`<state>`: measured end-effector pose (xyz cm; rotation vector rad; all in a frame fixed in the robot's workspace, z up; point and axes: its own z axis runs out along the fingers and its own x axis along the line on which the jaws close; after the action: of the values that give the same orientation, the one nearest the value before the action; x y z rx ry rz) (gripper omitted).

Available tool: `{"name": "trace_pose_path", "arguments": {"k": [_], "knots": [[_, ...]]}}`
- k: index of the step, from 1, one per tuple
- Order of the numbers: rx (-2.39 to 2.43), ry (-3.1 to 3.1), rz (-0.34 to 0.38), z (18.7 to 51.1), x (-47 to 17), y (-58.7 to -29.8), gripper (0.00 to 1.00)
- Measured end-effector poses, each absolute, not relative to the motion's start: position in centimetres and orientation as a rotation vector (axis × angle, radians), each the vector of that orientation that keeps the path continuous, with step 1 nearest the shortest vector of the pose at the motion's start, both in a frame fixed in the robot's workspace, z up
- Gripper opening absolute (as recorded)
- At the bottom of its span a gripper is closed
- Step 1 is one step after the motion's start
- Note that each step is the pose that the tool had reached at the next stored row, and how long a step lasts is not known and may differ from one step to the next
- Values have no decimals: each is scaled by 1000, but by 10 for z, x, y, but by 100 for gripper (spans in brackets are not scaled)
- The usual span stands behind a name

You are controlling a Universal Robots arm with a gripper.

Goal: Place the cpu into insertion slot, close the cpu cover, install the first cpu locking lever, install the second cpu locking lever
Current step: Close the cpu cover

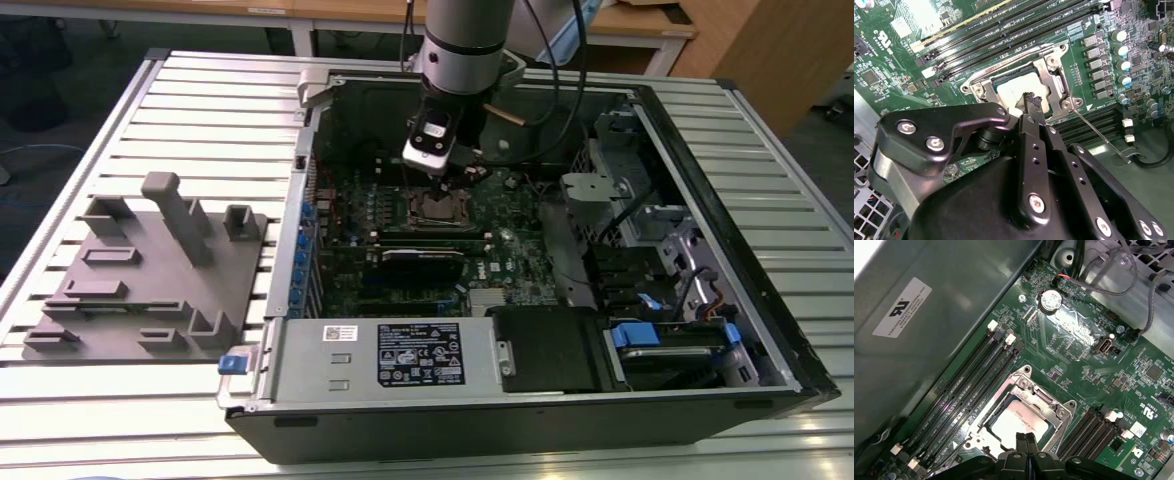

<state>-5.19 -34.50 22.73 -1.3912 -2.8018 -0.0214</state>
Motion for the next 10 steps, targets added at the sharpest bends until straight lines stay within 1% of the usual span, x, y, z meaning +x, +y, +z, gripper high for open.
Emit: {"name": "trace_pose_path", "arguments": {"k": [10], "knots": [[-1356, -2819, -21, 227, -52, -345, 11]]}}
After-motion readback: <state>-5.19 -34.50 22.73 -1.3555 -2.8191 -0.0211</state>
